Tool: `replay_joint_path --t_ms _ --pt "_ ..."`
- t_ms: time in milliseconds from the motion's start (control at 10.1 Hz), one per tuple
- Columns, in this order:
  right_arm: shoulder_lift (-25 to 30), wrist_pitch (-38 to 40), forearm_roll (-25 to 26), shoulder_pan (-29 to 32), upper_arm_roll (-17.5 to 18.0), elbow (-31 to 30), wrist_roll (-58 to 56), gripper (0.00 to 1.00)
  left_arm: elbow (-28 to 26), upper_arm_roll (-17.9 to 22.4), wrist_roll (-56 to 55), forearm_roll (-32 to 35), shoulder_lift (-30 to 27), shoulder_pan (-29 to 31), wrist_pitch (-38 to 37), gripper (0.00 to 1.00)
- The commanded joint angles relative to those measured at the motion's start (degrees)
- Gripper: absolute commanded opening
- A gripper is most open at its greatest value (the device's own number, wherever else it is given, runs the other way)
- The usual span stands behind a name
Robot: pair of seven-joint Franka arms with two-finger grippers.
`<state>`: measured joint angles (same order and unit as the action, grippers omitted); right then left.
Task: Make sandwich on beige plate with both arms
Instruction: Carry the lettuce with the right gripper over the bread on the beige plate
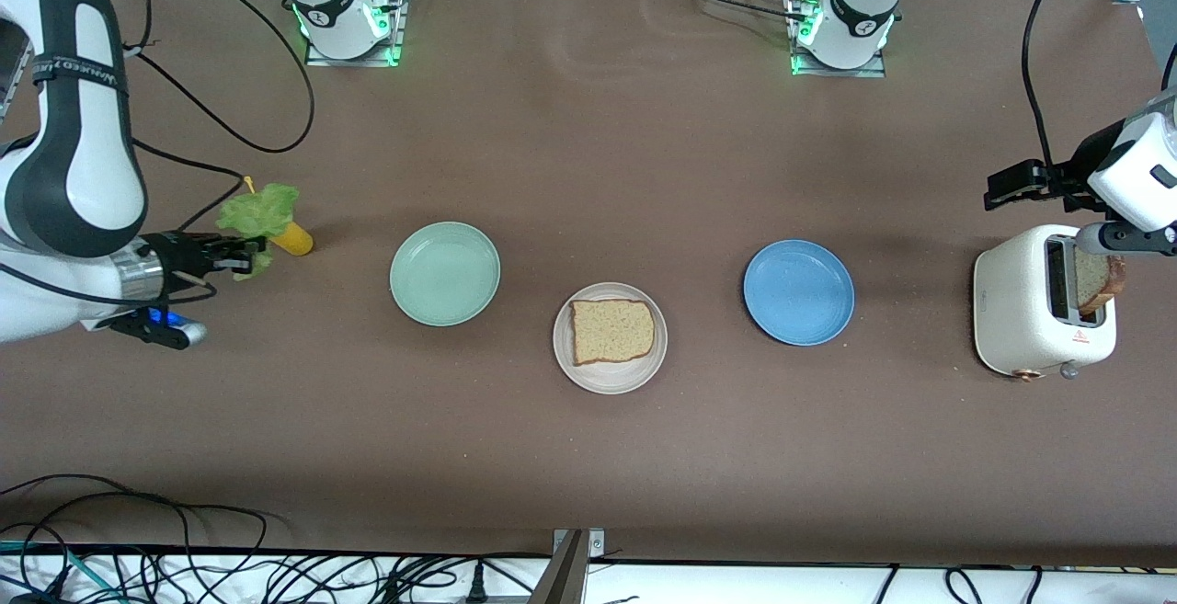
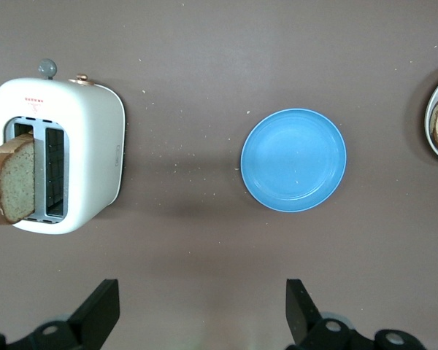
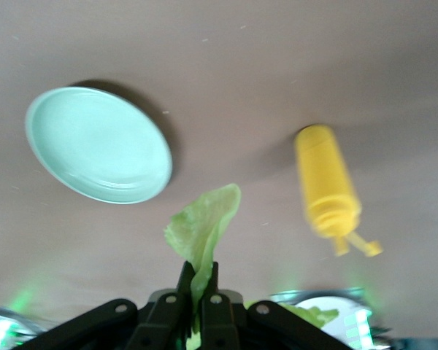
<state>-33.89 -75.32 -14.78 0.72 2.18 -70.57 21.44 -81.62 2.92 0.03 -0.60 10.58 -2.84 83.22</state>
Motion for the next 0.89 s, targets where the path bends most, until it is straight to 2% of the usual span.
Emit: replay_joint_path --t_ms 0,297,495,791 --pt "-1.00 -2.43 -4.72 -5.26 -0.42 3.32 16.71 0.00 0.41 -0.11 0.06 1.39 0.32 -0.06 0.28 1.00" --pt "-6.87 -25.05 -9.02 -13.79 -0.42 3.25 39.75 0.00 0.32 -0.11 0.06 1.39 0.49 -0.06 0.63 1.00" --pt "-12.23 -44.12 -9.66 -19.85 -0.60 3.33 44.47 0.00 0.32 -0.11 0.06 1.30 0.84 0.03 0.63 1.00" --pt "-17.60 -59.81 -9.83 -25.48 1.15 3.95 53.40 0.00 0.32 -0.11 0.06 1.21 0.84 -0.06 0.72 1.00"
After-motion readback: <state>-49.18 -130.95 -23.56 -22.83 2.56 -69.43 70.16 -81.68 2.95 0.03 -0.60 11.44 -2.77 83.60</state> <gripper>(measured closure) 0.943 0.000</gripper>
